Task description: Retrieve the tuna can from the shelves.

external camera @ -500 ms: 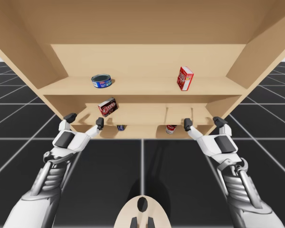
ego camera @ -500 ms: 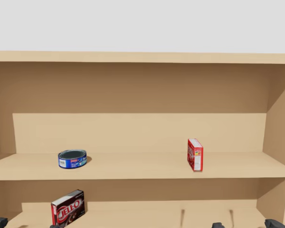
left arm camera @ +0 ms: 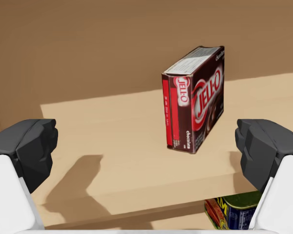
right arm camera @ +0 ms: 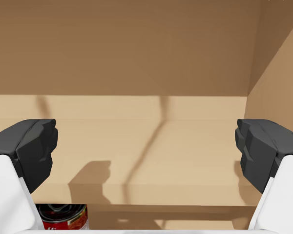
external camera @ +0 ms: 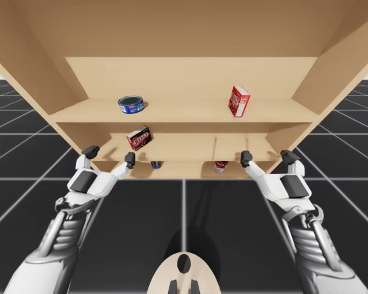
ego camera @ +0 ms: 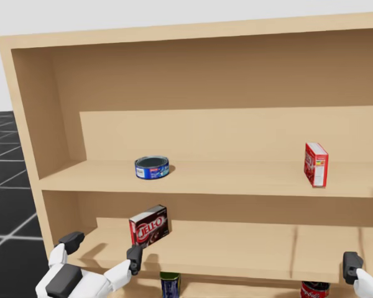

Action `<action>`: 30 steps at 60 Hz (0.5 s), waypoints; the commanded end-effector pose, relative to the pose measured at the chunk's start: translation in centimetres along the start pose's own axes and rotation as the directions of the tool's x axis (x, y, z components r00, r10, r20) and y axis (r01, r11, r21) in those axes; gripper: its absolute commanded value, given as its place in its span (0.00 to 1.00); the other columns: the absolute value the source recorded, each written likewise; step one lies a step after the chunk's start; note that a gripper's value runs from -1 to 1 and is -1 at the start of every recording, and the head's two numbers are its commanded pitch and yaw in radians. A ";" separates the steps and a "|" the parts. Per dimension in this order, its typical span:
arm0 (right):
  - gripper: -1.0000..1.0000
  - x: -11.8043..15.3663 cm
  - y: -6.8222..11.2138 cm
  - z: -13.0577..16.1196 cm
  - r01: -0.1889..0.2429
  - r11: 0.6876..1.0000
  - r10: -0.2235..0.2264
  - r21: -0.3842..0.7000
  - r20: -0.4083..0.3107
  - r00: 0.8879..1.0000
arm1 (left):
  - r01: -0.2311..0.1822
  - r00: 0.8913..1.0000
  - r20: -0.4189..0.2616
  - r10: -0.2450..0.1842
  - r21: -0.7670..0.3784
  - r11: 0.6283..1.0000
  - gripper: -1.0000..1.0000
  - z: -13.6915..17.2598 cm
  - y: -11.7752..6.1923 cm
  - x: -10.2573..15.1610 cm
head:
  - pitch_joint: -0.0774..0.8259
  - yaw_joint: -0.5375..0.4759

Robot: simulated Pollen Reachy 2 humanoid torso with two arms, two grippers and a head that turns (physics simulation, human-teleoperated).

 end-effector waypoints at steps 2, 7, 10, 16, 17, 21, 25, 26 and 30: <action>0.00 0.0 0.2 0.1 0.001 1.000 -0.001 -0.006 0.008 1.000 | 0.002 1.000 0.004 -0.002 -0.006 1.000 0.00 0.3 -0.4 0.4 | 0.28 0.75; 0.00 0.0 0.2 0.1 -0.009 1.000 0.009 -0.001 0.010 1.000 | 0.001 1.000 0.003 -0.001 -0.009 1.000 0.00 0.6 -0.7 0.7 | 0.29 0.78; 0.00 0.0 0.2 0.1 -0.010 1.000 0.010 0.000 0.011 1.000 | -0.001 1.000 -0.001 0.001 -0.008 1.000 0.00 0.7 -0.8 0.9 | 0.30 0.78; 0.00 -0.1 0.2 0.1 -0.011 1.000 0.011 -0.003 0.010 1.000 | -0.025 1.000 0.004 0.025 -0.007 1.000 0.00 1.7 -1.7 2.8 | 0.30 0.77; 0.00 -0.1 0.2 0.1 -0.011 1.000 0.011 -0.003 0.010 1.000 | -0.025 1.000 0.006 0.025 -0.012 1.000 0.00 1.9 -1.8 3.1 | 0.30 0.77; 0.00 -0.2 0.2 0.0 -0.010 1.000 0.010 -0.006 0.008 1.000 | -0.010 1.000 0.014 0.010 -0.009 1.000 0.00 2.6 -2.7 5.1 | 0.30 0.76; 0.00 -0.2 0.2 0.1 -0.012 1.000 0.012 -0.006 0.008 1.000 | -0.007 1.000 0.014 0.008 -0.027 1.000 0.00 3.2 -3.8 8.0 | 0.30 0.77; 0.00 -0.2 0.2 0.1 -0.013 1.000 0.013 -0.006 0.008 1.000 | -0.009 1.000 0.014 0.010 -0.029 1.000 0.00 3.3 -3.9 8.3 | 0.30 0.77; 0.00 -0.2 0.2 0.1 -0.015 1.000 0.015 -0.006 0.008 1.000 | -0.011 1.000 0.016 0.012 -0.050 0.999 0.00 3.3 -4.4 10.3 | 0.30 0.77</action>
